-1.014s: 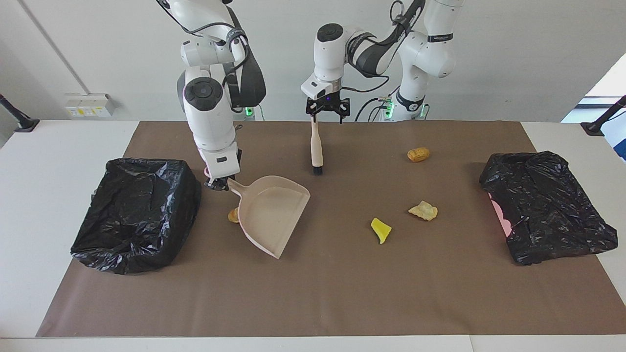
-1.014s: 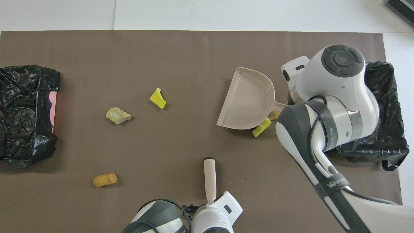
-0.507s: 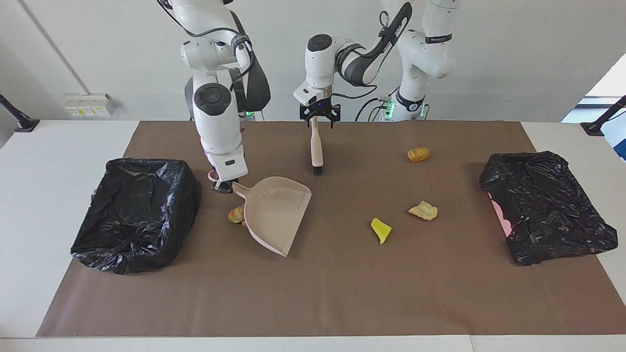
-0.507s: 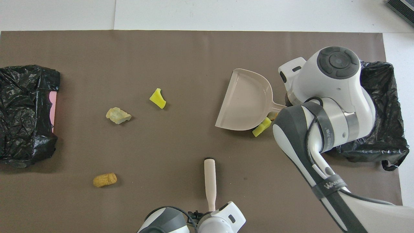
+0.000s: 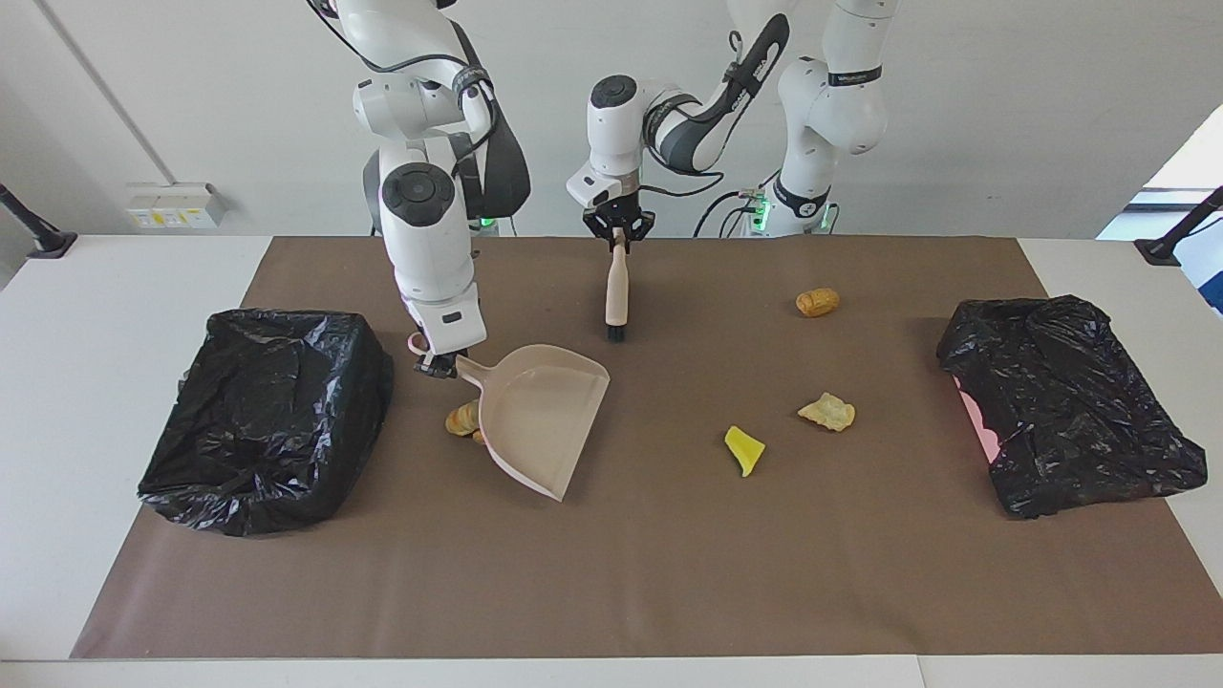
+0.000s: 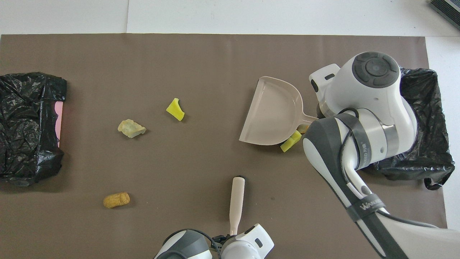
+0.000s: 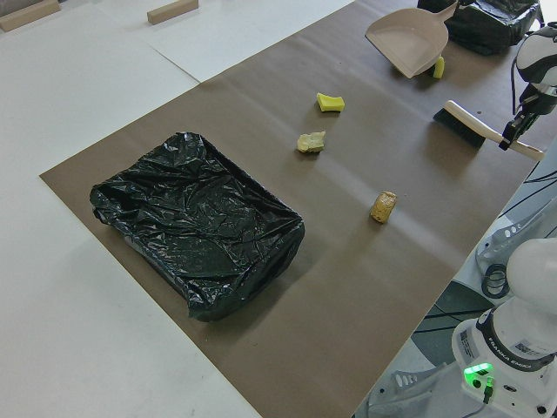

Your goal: Sweep and dump trash in bin

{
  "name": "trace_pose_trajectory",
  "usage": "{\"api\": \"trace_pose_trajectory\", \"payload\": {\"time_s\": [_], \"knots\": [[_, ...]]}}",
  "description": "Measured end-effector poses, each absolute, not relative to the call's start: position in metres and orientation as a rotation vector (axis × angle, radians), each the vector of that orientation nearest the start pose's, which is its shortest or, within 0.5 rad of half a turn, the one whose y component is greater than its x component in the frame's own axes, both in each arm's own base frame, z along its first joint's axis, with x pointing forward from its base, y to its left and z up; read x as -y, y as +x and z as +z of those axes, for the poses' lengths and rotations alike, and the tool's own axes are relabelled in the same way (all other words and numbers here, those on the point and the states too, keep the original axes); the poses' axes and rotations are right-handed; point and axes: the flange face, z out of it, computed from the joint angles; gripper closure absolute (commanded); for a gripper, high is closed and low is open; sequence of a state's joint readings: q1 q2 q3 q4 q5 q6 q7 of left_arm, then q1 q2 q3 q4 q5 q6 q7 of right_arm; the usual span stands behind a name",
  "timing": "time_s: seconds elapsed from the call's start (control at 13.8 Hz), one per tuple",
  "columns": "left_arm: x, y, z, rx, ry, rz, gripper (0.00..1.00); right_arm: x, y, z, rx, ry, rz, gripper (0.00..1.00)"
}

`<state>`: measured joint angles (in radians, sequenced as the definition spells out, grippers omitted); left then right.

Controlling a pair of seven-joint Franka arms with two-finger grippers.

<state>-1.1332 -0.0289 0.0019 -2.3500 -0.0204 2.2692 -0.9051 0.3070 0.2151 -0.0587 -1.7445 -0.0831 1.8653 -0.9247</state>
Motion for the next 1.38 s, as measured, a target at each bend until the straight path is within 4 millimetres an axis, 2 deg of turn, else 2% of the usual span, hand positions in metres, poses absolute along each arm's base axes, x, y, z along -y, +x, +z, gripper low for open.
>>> {"api": "trace_pose_trajectory", "payload": {"time_s": [0.22, 0.36, 0.58, 0.8, 0.94, 1.09, 1.38], "knots": [[0.434, 0.222, 0.348, -0.272, -3.047, 0.11, 1.0, -0.148, 0.595, 0.441, 1.808, -2.631, 0.184, 1.0], [0.408, 0.246, 0.366, -0.166, -2.972, 0.201, 1.0, -0.157, 0.592, 0.44, 1.827, -2.617, 0.186, 1.0], [0.364, 0.267, 0.39, -0.035, -2.871, 0.324, 1.0, -0.194, 0.581, 0.434, 1.909, -2.558, 0.192, 1.0], [0.317, 0.289, 0.41, 0.208, -2.788, 0.392, 1.0, -0.227, 0.573, 0.433, 1.975, -2.515, 0.142, 1.0], [0.288, 0.296, 0.424, 0.392, -2.712, 0.408, 1.0, -0.252, 0.568, 0.422, 1.989, -2.499, 0.12, 1.0], [0.268, 0.3, 0.43, 0.587, -2.644, 0.393, 1.0, -0.276, 0.563, 0.403, 1.94, -2.522, 0.112, 1.0], [0.223, 0.305, 0.413, 0.793, -2.526, 0.442, 1.0, -0.326, 0.551, 0.363, 1.851, -2.574, 0.083, 1.0]]}}
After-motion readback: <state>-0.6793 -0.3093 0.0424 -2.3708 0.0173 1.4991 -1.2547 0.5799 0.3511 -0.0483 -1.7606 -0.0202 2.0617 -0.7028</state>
